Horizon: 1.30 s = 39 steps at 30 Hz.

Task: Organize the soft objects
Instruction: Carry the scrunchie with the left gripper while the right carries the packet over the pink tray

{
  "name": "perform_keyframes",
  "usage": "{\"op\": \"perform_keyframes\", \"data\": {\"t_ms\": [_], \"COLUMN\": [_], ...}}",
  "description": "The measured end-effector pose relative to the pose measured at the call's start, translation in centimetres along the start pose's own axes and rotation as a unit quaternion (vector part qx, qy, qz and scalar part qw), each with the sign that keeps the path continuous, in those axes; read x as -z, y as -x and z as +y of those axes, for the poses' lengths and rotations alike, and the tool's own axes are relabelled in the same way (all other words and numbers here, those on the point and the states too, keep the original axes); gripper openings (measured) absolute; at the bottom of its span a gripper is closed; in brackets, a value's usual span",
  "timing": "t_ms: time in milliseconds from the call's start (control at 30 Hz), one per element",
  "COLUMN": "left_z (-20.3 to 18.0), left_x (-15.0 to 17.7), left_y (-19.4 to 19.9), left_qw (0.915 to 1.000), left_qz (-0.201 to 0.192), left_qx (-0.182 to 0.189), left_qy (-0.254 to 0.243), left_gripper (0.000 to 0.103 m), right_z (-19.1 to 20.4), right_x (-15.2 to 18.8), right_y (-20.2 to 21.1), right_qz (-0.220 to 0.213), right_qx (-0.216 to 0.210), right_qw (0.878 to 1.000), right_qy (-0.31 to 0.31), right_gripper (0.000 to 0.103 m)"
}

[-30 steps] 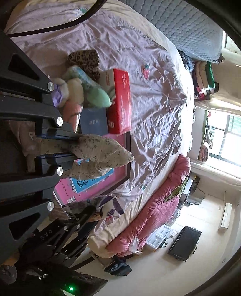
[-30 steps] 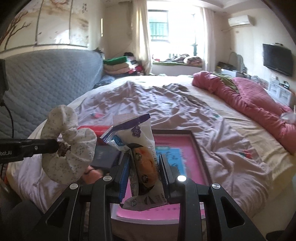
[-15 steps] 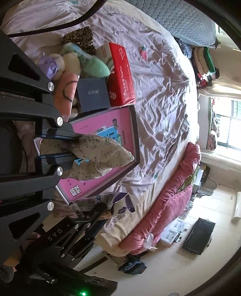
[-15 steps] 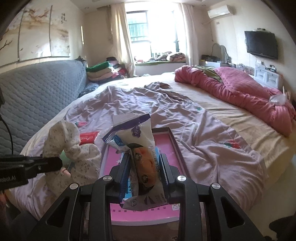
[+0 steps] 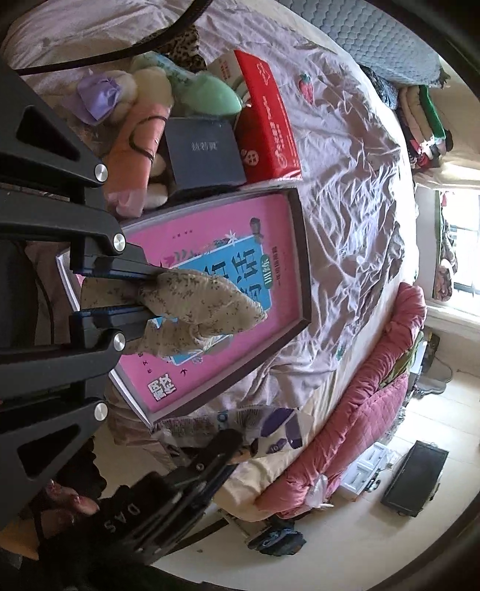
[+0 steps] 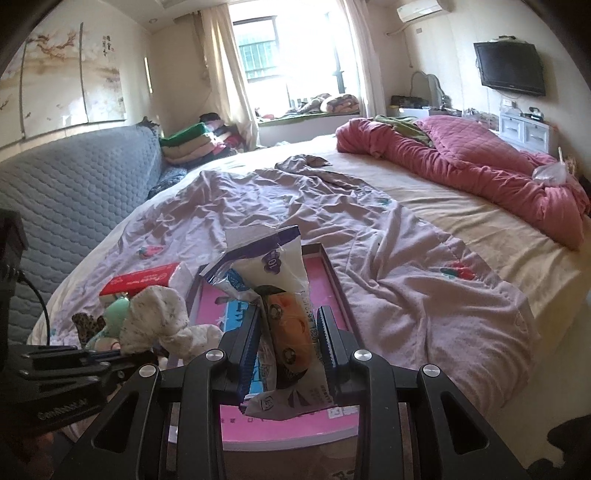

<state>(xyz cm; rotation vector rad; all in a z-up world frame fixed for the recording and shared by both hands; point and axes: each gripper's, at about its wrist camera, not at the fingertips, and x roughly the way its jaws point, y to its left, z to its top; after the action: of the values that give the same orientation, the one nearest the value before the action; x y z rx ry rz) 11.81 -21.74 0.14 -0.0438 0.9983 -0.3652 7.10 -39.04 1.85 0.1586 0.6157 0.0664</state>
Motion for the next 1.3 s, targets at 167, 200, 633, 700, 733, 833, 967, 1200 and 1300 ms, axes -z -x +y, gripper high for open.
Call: {"op": "perform_keyframes", "data": {"t_ms": [167,200,633,700,733,833,967,1200,1300], "left_z": [-0.2,-0.2,-0.4,-0.2,-0.1,0.3,0.4,-0.4,-0.7], "left_x": [-0.3,-0.3,1.0,1.1,1.1,1.4,1.8,2.3,2.6], "left_y": [-1.4,-1.8,-6.1,-6.4,-6.6,-7.2,-7.6,-7.6,-7.4], "left_qw": [1.0000,0.9999,0.9989,0.9989,0.9990,0.9987,0.9983,0.9974,0.9970], "left_qz": [0.003,0.006,0.040,0.039,0.040,0.047,0.054,0.053,0.053], "left_qx": [0.008,0.010,0.024,0.025,0.021,0.020,0.019,0.012,0.012], "left_qy": [-0.002,-0.002,-0.010,-0.010,-0.010,-0.006,-0.012,-0.047,-0.055], "left_gripper": [0.012,0.012,0.012,0.012,0.012,0.012,0.012,0.012,0.012], "right_z": [-0.5,-0.7,-1.8,-1.8,-1.7,-1.2,-0.8,-0.7,-0.7], "right_x": [0.1,0.1,2.2,2.5,2.7,3.2,3.8,4.6,4.8], "right_y": [-0.9,-1.1,-5.6,-6.2,-6.5,-7.3,-8.3,-8.8,-9.0], "right_qz": [0.011,0.015,0.080,0.089,0.095,0.110,0.124,0.133,0.140], "right_qx": [0.005,0.005,0.017,0.018,0.018,0.025,0.033,0.059,0.066], "right_qw": [1.000,1.000,0.997,0.996,0.995,0.994,0.992,0.989,0.988], "right_qy": [0.000,-0.001,-0.012,-0.013,-0.013,-0.004,0.003,0.014,0.016], "right_gripper": [0.032,0.032,0.032,0.032,0.032,0.032,0.032,0.032,0.032]}}
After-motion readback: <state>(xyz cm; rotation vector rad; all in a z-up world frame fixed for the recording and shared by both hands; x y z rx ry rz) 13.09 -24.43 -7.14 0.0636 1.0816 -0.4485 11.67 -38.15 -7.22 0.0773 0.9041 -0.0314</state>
